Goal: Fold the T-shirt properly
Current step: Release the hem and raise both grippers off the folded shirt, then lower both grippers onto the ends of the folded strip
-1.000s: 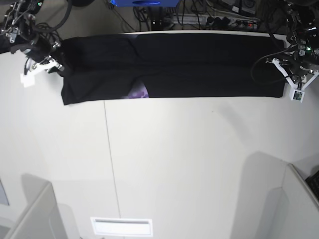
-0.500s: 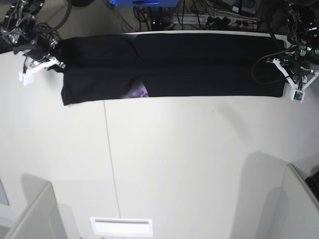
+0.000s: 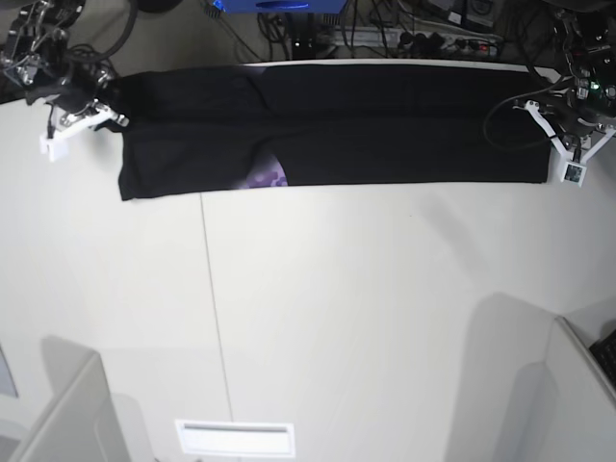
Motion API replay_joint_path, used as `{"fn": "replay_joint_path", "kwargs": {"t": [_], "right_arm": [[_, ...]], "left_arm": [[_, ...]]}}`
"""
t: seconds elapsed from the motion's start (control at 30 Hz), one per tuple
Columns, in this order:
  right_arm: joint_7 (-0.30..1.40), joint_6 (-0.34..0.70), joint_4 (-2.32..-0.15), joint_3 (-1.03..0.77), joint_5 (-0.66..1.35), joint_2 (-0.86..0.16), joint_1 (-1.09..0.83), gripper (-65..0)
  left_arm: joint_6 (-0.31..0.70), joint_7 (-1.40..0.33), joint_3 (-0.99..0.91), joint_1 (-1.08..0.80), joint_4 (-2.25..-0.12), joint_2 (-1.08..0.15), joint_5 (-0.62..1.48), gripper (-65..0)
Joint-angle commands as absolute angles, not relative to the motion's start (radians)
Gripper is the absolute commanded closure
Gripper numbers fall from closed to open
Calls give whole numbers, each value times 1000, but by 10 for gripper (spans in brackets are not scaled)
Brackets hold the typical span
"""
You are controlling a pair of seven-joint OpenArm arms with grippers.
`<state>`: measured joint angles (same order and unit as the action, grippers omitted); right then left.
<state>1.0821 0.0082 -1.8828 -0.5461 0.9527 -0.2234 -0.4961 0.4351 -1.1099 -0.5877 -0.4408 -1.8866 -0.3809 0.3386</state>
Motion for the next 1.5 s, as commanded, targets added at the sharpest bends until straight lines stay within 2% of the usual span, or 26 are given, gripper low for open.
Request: {"fn": "replay_joint_path", "kwargs": {"t": [0.0,0.2,0.3,0.33,0.4,0.43,0.6,0.67,0.73,0.8,0.87,0.97,1.0,1.47], "right_arm": [[1073,8,-1899,-550,961,-239,-496,0],[1115,8,-1900,-558,961,-237,-496,-5],[1112,8,-1902,-558,961,-237,-496,-152],[1109,8,-1902,-558,961,-237,-496,-173],[1107,8,-1905,-559,961,-237,-496,-173],[1107,8,-1916,-559,961,-237,-496,-174],[1106,8,-1997,-559,958,-236,-493,-174],[1093,8,-2003,-565,958,-236,-487,-174],[1055,10,-2003,-570,960,-232,-487,-174],[1026,15,-2003,-547,961,-222,-487,-173],[1009,15,-2002,-506,961,-214,-486,-143],[1001,16,-1997,-432,961,-209,-467,0],[1001,16,-1997,-407,961,-208,-466,0],[1001,16,-1995,-375,958,-188,-449,0]], "left_arm": [[432,-1101,-596,-449,-1902,-400,331,0],[432,-1101,-598,-452,-1905,-400,331,0],[432,-1101,-598,-452,-1906,-400,331,0],[432,-1101,-598,-452,-1906,-400,331,0],[432,-1101,-601,-452,-1906,-400,332,0],[432,-1101,-615,-452,-1906,-400,337,-48],[433,-1101,-736,-444,-1908,-390,341,-377],[435,-1101,-762,-443,-1910,-389,355,-462],[435,-1101,-786,-447,-1914,-389,427,-485],[435,-1101,-814,-450,-1913,-389,545,-444],[433,-1101,-822,-452,-1911,-389,644,-351],[432,-1102,-823,-443,-1910,-363,697,-102],[432,-1102,-828,-441,-1910,-352,697,-5],[432,-1096,-832,-449,-1906,-295,697,0]]}}
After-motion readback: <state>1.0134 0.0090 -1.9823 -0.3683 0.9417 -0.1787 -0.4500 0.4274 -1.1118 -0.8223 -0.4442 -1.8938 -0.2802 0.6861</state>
